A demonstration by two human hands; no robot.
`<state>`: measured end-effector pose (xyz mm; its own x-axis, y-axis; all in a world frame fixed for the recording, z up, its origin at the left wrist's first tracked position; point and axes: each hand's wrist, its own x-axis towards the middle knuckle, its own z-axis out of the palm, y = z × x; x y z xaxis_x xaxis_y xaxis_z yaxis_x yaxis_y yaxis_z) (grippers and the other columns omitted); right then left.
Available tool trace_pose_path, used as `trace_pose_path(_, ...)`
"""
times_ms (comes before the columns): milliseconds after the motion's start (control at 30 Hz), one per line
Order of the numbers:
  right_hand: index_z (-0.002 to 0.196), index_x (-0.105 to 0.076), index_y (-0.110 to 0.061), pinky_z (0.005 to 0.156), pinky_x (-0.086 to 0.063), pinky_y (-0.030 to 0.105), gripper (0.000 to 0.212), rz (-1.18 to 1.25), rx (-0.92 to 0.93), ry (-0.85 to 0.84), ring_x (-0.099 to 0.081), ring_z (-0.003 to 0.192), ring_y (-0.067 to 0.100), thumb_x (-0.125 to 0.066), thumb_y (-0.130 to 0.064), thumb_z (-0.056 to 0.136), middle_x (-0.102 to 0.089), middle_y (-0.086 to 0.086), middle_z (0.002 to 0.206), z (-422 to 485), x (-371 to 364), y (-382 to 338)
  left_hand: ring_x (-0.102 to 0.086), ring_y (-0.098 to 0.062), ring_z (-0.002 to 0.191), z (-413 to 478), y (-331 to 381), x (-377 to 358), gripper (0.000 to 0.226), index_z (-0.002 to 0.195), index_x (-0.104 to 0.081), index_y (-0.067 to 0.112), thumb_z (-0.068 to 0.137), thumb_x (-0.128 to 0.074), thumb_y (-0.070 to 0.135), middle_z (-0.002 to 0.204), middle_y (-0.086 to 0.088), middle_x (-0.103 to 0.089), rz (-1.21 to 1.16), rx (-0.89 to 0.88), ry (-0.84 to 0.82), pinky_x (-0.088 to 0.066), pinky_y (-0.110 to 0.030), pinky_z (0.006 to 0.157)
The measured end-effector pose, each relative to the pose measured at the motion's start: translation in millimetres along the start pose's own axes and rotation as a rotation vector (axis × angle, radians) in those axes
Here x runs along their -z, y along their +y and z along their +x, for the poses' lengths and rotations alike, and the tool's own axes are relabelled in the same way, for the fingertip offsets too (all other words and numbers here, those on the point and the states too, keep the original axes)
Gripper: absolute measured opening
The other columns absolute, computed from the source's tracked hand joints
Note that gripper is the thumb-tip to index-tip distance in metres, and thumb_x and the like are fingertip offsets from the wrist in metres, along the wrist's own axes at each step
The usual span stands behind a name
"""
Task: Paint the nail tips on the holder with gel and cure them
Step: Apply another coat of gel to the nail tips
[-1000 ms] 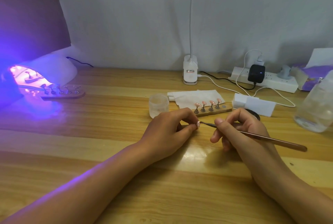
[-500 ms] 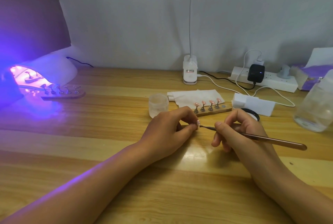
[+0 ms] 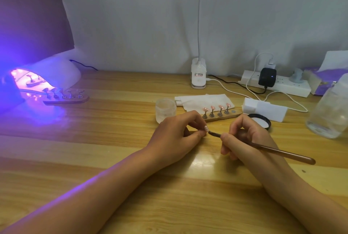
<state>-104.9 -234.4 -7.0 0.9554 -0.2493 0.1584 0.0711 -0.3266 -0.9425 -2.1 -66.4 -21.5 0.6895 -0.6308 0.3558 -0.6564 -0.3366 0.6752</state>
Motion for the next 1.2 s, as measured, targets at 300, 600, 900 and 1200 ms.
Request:
trace_pose_path(300,0.089,-0.052,-0.011,0.051,-0.047,0.016,0.015,0.030,0.040,-0.017,-0.063,0.055,0.004,-0.067,-0.015,0.088,-0.073,0.003,0.071,2,0,2,-0.057,-0.008,0.061,0,1,0,0.010,0.097,-0.068,0.029,0.089,-0.071,0.023,0.097,0.013,-0.069,-0.014,0.001,0.015,-0.043,-0.020,0.059)
trace_pose_path(600,0.102,-0.057,-0.026,0.050,-0.050,0.021,0.011,0.011,0.216,0.204,-0.058,0.052,0.009,-0.053,-0.033,0.095,-0.072,-0.004,0.079,-3,-1,-3,-0.062,-0.010,0.060,-1,2,1,0.008,0.096,-0.068,0.027,0.091,-0.070,0.022,0.100,0.012,-0.071,-0.075,-0.026,0.035,-0.053,-0.030,0.061)
trace_pose_path(900,0.111,-0.053,-0.026,0.066,-0.055,0.032,0.039,-0.481,0.542,0.179,-0.060,0.081,0.007,-0.076,-0.015,0.081,-0.058,-0.021,0.102,-6,-11,6,-0.060,-0.005,0.060,-4,8,-4,0.016,0.101,-0.055,0.024,0.091,-0.068,0.021,0.098,0.013,-0.073,-0.053,-0.152,-0.006,-0.042,-0.020,0.056)
trace_pose_path(1200,0.110,-0.054,-0.022,0.068,-0.054,0.024,0.035,-0.553,0.630,0.275,-0.058,0.082,0.003,-0.072,-0.021,0.081,-0.060,-0.012,0.095,1,0,4,-0.059,-0.005,0.087,-7,11,-5,0.041,0.116,-0.045,0.031,0.086,-0.066,0.049,0.109,0.015,-0.055,0.148,-0.126,0.088,-0.054,-0.033,0.064)
